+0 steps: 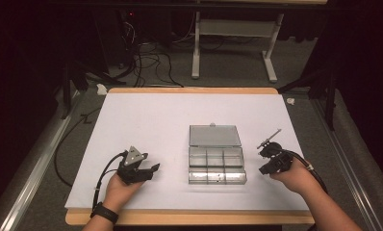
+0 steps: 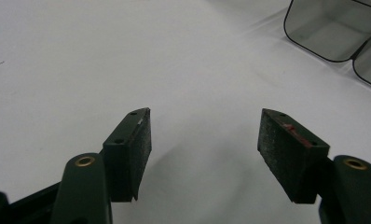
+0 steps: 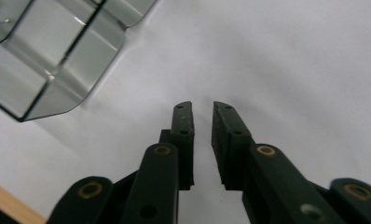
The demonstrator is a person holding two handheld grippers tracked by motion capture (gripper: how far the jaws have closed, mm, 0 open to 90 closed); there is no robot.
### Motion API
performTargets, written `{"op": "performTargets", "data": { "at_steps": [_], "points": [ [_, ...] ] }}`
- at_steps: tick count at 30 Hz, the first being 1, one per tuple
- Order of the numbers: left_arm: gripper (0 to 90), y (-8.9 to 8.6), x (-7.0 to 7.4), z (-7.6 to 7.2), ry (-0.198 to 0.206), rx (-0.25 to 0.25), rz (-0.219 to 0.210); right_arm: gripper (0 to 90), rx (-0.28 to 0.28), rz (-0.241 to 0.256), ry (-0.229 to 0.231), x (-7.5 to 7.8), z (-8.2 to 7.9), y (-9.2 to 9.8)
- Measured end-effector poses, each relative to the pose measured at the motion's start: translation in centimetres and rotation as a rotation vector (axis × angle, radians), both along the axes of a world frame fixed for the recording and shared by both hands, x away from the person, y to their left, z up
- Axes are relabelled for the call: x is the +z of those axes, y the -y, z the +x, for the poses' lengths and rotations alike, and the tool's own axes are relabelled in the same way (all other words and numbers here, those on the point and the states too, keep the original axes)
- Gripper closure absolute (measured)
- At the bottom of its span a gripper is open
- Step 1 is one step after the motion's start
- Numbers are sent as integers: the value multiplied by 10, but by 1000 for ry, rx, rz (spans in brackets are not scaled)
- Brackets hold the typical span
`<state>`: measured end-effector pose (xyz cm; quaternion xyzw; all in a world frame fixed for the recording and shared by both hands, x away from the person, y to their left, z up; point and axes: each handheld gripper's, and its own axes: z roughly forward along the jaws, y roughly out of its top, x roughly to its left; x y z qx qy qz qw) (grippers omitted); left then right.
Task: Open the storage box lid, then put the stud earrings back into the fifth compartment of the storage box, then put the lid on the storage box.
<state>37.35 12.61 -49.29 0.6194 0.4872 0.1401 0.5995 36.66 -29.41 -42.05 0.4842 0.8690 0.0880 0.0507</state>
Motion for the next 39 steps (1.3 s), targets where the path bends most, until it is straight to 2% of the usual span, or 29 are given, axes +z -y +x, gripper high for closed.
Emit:
{"op": "performTargets", "data": {
  "at_steps": [2, 7, 8, 9, 10, 12, 13, 14, 15, 16, 17, 18, 19, 21, 22, 25, 26, 28, 29, 30, 31, 33, 35, 36, 39],
  "points": [
    [355, 0, 0, 0, -1, -1, 4, 776, -9, 16, 10, -3, -1, 3],
    [357, 0, 0, 1, -5, 8, 1, 730, -58, 67, 88, -10, -5, 9],
    [357, 0, 0, 1, -5, 9, 0, 730, -58, 67, 88, -10, -5, 9],
    [357, 0, 0, 1, -3, 10, -3, 713, -70, 76, 110, -11, -7, 10],
    [370, -1, 0, 1, -11, 7, -4, 671, -88, 107, 148, -14, -9, 13],
    [376, -1, 0, 2, -16, 12, -6, 658, -105, 126, 209, -17, -13, 15],
    [376, -1, 0, 2, -18, 15, -9, 658, -105, 126, 209, -17, -13, 15],
    [384, -1, 0, 3, -22, 18, -9, 639, -127, 146, 253, -21, -17, 16],
    [388, -2, 0, 3, -23, 20, -8, 626, -131, 155, 273, -23, -18, 17],
    [394, -2, 0, 3, -23, 20, -8, 626, -131, 155, 273, -23, -18, 17],
    [399, -2, 0, 3, -25, 24, -15, 609, -160, 185, 310, -27, -21, 20],
    [399, -2, 1, 4, -24, 27, -16, 609, -160, 185, 310, -27, -21, 20],
    [403, -3, 1, 4, -23, 32, -21, 601, -170, 205, 334, -29, -23, 21],
    [407, -4, 1, 4, -23, 41, -25, 591, -186, 212, 366, -32, -25, 23],
    [424, -4, 2, 4, -18, 48, -32, 583, -192, 239, 399, -36, -28, 25],
    [445, -5, 3, 5, -18, 61, -45, 583, -199, 246, 457, -39, -30, 26],
    [445, -6, 4, 6, -19, 67, -51, 583, -199, 246, 457, -39, -30, 26],
    [451, -7, 7, 8, -37, 79, -80, 579, -206, 269, 492, -42, -29, 28],
    [449, -8, 15, 11, -44, 95, -138, 577, -211, 276, 497, -43, -28, 29],
    [449, -7, 19, 13, -47, 97, -160, 576, -219, 290, 504, -43, -27, 30],
    [453, -7, 19, 13, -47, 97, -160, 576, -219, 290, 504, -43, -27, 30],
    [458, -4, 24, 15, -41, 103, -173, 569, -231, 328, 502, -44, -22, 32],
    [458, 0, 28, 19, -55, 100, -170, 567, -232, 338, 508, -44, -21, 32],
    [459, 6, 31, 25, -69, 100, -181, 563, -226, 342, 512, -44, -18, 32],
    [459, 12, 33, 31, -60, 105, -164, 561, -235, 369, 524, -42, -13, 32]
  ]
}}
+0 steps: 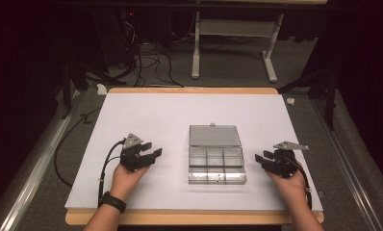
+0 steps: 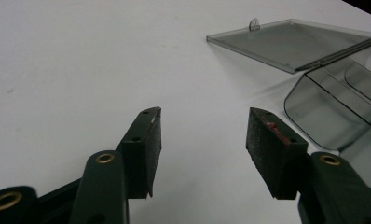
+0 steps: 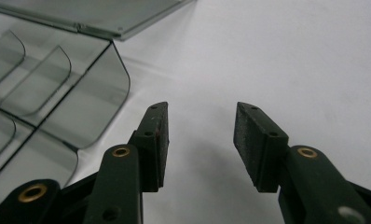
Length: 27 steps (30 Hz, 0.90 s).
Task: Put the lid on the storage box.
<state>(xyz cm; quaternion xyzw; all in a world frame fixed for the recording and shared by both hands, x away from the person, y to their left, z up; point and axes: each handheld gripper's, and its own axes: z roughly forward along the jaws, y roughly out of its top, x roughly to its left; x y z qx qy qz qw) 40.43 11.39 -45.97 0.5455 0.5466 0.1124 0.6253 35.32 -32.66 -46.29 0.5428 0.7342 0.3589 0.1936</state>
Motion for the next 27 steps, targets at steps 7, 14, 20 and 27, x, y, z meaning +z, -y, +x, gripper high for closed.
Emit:
{"op": "performTargets", "data": {
  "at_steps": [7, 14, 20, 27],
  "points": [
    [462, 13, -2, 20, -42, 7, 6, 535, 12, 22, 9, 7, 12, -2],
    [476, 28, 0, 36, -71, -6, 30, 519, 35, 49, 22, 15, 23, -8],
    [471, 35, 5, 46, -76, -2, 25, 509, 52, 52, 22, 20, 36, -20],
    [453, 46, 9, 51, -80, -16, 7, 483, 71, 48, 18, 26, 51, -33]
  ]
}}
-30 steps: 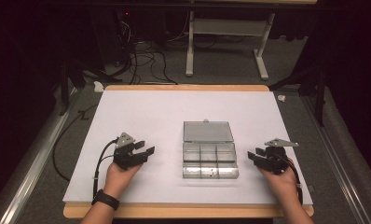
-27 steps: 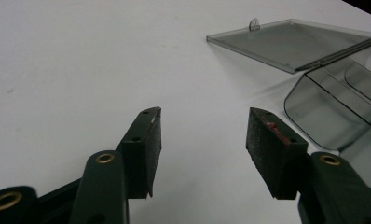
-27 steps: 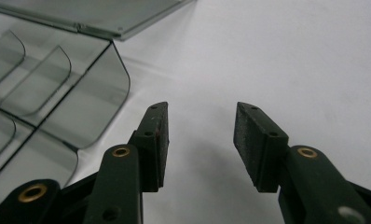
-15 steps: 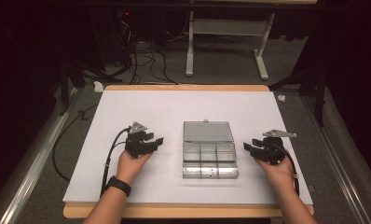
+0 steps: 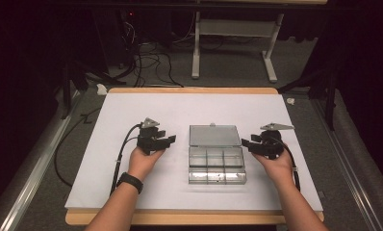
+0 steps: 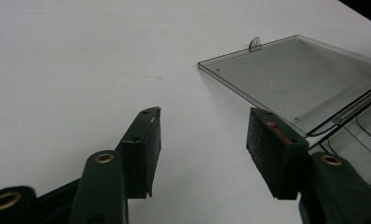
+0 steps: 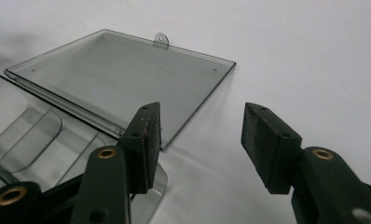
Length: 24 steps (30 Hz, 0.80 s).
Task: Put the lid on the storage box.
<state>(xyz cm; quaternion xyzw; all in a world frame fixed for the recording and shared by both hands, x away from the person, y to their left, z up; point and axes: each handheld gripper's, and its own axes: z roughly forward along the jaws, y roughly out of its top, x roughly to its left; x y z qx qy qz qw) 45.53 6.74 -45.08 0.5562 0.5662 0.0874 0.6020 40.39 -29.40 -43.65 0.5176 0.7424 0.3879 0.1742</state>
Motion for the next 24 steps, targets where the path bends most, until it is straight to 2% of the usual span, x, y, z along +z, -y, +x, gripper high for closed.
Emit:
{"op": "performTargets", "data": {
  "at_steps": [2, 4, 8, 9, 10, 11, 16, 18, 19, 24],
  "points": [
    [448, 6, 1, 1, -1, -9, 14, 481, 1, 0, -2, 1, 2, -2],
    [435, 14, 4, 4, 0, -18, 0, 473, 7, 1, -9, 4, 8, -6],
    [440, 26, 4, 8, -6, -34, 1, 467, 10, 7, -12, 3, 14, -9],
    [440, 32, 3, 10, -14, -36, -11, 454, 14, 11, -38, 0, 19, -11],
    [440, 32, 3, 10, -14, -36, -11, 447, 16, 11, -47, -1, 22, -13],
    [438, 38, -1, 12, -30, -40, -16, 437, 16, 13, -57, -3, 24, -14],
    [406, 54, -12, 11, -60, -64, 0, 401, 15, 32, -101, -10, 36, -17],
    [401, 56, -13, 10, -60, -67, 2, 384, 15, 44, -125, -13, 38, -18],
    [401, 58, -14, 10, -64, -64, -14, 384, 16, 49, -131, -14, 40, -18],
    [397, 60, -15, 10, -66, -68, -27, 378, 10, 62, -151, -19, 43, -19]
  ]
}}
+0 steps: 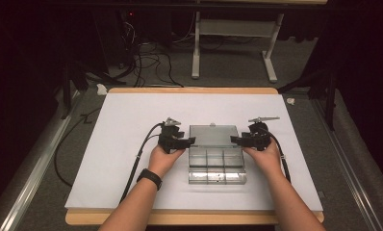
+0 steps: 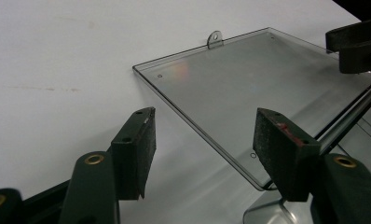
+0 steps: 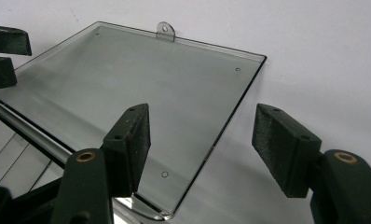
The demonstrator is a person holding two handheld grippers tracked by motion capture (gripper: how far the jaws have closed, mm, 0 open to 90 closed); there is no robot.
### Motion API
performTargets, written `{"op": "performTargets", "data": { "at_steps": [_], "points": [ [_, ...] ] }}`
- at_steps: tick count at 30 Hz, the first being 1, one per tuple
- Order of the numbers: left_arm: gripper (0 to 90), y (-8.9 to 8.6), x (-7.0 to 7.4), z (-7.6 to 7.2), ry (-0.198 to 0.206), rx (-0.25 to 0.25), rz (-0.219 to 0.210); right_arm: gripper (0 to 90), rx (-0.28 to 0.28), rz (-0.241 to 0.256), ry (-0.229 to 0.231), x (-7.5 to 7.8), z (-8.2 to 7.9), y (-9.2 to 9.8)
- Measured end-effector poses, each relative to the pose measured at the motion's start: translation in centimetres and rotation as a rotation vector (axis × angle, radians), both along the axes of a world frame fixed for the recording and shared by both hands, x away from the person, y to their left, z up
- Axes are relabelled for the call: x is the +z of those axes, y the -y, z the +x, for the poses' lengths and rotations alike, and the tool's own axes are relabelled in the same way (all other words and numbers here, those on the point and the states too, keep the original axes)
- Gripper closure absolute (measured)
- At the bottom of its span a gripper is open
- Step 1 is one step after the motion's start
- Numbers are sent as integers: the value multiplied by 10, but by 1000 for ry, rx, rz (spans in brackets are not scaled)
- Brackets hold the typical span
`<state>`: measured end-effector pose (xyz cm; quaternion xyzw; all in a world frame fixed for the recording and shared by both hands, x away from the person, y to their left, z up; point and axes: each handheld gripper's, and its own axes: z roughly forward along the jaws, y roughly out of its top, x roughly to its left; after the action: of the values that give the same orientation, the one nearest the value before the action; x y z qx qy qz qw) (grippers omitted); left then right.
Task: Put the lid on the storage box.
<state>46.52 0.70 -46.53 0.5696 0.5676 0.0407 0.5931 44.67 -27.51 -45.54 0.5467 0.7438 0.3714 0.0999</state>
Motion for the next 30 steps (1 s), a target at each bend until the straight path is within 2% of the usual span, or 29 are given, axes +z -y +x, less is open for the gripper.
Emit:
{"op": "performTargets", "data": {
  "at_steps": [8, 15, 16, 17, 19, 22, 24, 25, 26, 29, 30],
  "points": [
    [398, 1, -3, 3, -34, -5, -41, 307, 11, 92, -49, -9, 7, -1],
    [394, 0, -4, 2, -46, 3, -65, 254, 18, 141, -83, -13, 11, -3],
    [394, -1, -4, 2, -53, 2, -80, 251, 25, 182, -108, -16, 13, -1],
    [394, -2, -5, 2, -59, 3, -91, 248, 29, 192, -107, -18, 14, -2],
    [393, -4, -6, 3, -71, 4, -111, 248, 35, 184, -110, -17, 14, -2],
    [389, -5, -6, 4, -75, 3, -116, 255, 38, 190, -115, -17, 15, -2],
    [389, -5, -7, 4, -81, 2, -123, 317, 28, 202, -119, -17, 15, 0],
    [389, -5, -7, 4, -81, 2, -123, 317, 28, 202, -119, -17, 15, 0],
    [389, -5, -7, 5, -88, 3, -129, 363, 15, 214, -116, -17, 15, 3],
    [392, -5, -7, 5, -92, 4, -139, 374, 13, 211, -106, -16, 15, 3],
    [395, -5, -7, 5, -95, 3, -148, 400, 10, 199, -87, -14, 13, 3]
  ]
}}
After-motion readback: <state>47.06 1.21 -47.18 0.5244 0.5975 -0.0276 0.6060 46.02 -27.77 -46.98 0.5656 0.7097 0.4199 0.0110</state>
